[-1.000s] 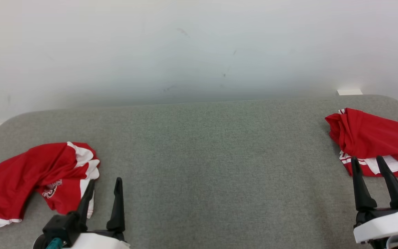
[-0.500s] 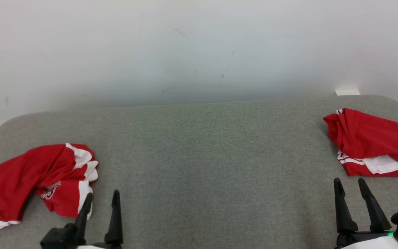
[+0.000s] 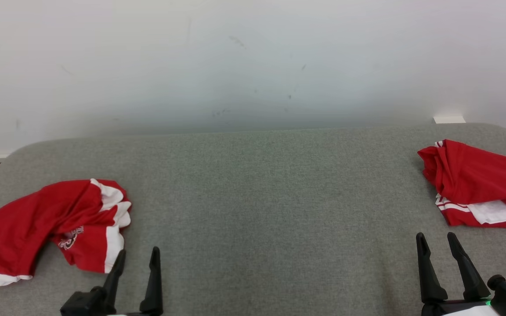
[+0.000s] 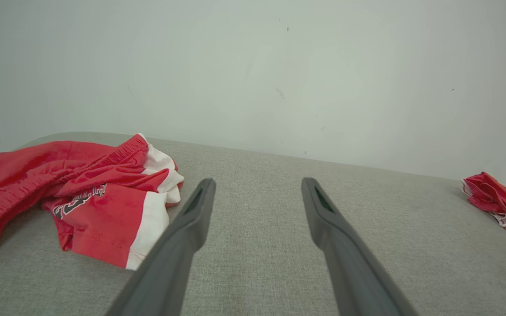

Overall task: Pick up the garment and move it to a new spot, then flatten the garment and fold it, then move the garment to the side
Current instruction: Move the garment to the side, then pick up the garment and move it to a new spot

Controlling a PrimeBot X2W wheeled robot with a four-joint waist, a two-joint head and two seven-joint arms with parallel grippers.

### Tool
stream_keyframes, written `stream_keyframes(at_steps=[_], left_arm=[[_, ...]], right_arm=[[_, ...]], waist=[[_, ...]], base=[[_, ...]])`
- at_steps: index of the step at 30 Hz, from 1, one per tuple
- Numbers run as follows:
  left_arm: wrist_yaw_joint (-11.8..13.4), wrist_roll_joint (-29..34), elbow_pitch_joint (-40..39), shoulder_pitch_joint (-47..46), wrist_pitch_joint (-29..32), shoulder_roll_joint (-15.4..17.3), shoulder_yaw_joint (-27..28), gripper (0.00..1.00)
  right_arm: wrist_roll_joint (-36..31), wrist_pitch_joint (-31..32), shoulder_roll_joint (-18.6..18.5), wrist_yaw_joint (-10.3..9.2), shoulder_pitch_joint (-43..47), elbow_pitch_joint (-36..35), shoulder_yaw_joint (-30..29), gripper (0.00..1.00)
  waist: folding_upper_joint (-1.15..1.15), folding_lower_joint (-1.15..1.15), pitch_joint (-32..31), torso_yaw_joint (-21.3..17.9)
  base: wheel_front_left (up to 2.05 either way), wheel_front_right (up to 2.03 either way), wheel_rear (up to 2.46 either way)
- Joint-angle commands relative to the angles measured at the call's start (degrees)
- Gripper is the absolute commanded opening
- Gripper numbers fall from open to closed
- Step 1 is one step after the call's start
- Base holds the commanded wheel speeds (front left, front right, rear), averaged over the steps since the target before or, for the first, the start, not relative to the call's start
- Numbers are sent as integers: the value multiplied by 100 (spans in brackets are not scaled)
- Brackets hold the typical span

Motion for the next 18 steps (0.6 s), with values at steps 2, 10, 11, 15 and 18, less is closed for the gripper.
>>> stream_keyframes(at_steps=[2, 10, 11, 15, 18], left_arm=[[7, -44, 12, -5, 1, 19, -12, 100], [-3, -51, -8, -11, 1, 19, -3, 100], [0, -54, -8, -16, 1, 19, -6, 100], [2, -53, 13, -44, 1, 20, -26, 100], [2, -47, 22, -81, 1, 20, -30, 100]], right_arm=[[-53, -15, 4, -15, 94, 11, 3, 100], [-28, -15, 29, -15, 58, 51, 90, 100], [-24, -15, 26, -15, 51, 55, 97, 100], [-28, -15, 10, -15, 11, 62, 121, 100], [99, -15, 41, -15, -17, 60, 199, 100]], waist=[[0, 0, 7, -6], [0, 0, 36, -26], [0, 0, 38, -26], [0, 0, 35, 4], [0, 0, 29, 93]], base=[[0, 0, 0], [0, 0, 0], [0, 0, 0], [0, 0, 0], [0, 0, 0]])
